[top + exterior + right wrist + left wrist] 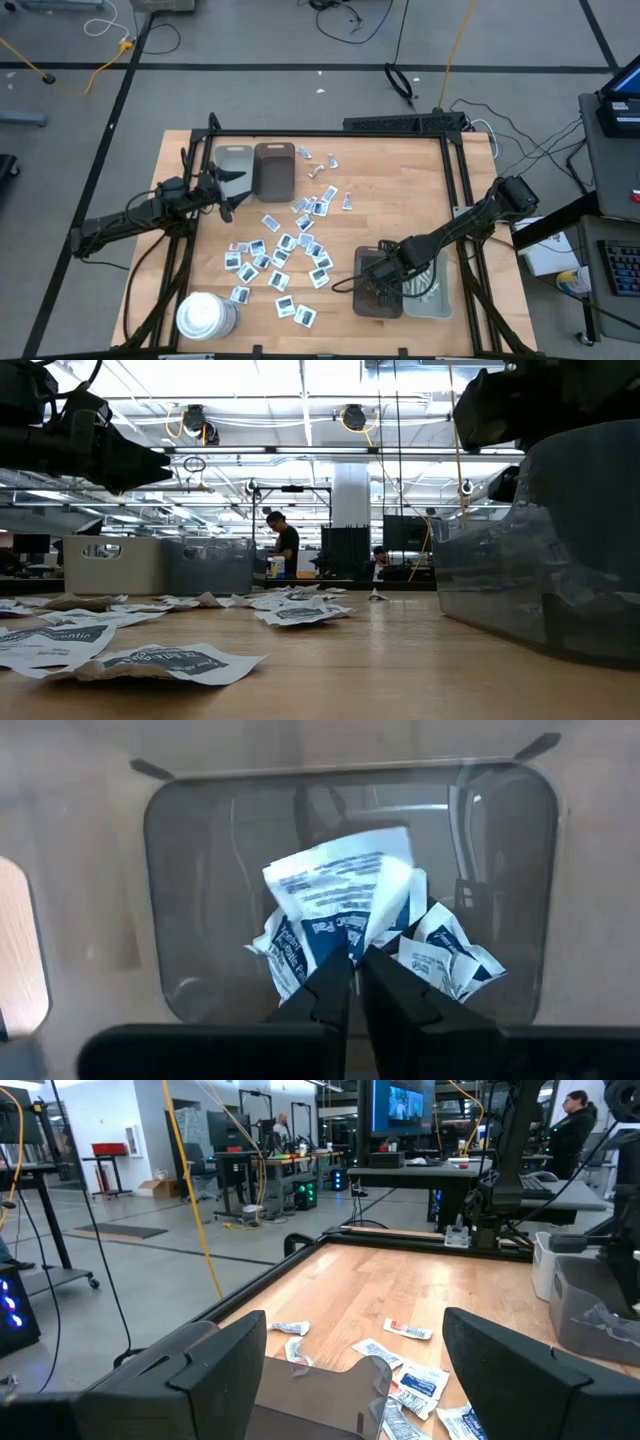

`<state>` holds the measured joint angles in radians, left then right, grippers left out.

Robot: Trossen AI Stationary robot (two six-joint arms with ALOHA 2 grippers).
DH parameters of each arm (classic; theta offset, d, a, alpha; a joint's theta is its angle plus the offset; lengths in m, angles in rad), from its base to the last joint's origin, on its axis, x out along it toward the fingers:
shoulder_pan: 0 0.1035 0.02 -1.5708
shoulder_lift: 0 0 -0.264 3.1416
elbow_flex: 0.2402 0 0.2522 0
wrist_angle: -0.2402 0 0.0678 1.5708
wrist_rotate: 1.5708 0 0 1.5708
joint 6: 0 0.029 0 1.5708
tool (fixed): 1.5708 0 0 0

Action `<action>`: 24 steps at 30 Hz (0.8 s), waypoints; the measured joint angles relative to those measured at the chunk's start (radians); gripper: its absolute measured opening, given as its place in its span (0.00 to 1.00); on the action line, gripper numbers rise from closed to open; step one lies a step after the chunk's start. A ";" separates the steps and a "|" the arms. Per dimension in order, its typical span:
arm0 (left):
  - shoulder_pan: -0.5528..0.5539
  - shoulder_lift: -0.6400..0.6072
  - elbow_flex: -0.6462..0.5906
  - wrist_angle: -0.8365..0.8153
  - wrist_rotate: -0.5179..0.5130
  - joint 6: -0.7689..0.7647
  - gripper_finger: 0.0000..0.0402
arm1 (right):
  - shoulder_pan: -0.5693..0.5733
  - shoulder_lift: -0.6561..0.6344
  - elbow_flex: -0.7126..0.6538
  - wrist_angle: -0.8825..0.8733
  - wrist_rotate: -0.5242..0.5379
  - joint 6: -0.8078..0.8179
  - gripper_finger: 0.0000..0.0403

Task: Pick & Place First Aid Supplies
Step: Put the white alcohol pad into the bottom black bin

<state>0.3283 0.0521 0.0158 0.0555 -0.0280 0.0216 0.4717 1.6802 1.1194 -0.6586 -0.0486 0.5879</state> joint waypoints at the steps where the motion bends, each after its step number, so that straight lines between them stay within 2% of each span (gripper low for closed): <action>1: 0.000 0.000 0.000 0.000 0.000 0.000 0.76 | 0.000 0.000 0.000 0.001 -0.002 -0.007 0.09; 10: 0.000 0.000 0.000 0.000 0.000 0.000 0.76 | -0.001 0.000 0.000 0.008 -0.005 -0.003 0.43; 13: 0.000 0.000 0.000 0.000 0.000 0.000 0.76 | -0.007 0.000 0.016 -0.007 -0.005 -0.019 0.50; 17: 0.000 0.000 0.000 0.000 0.000 0.000 0.76 | -0.024 0.000 0.059 -0.027 -0.005 -0.042 0.54; 24: 0.000 0.000 0.000 0.000 0.000 0.000 0.76 | -0.065 -0.002 0.120 0.019 -0.005 -0.102 0.53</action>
<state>0.3285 0.0521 0.0158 0.0555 -0.0280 0.0216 0.4068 1.6787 1.2395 -0.6400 -0.0536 0.4854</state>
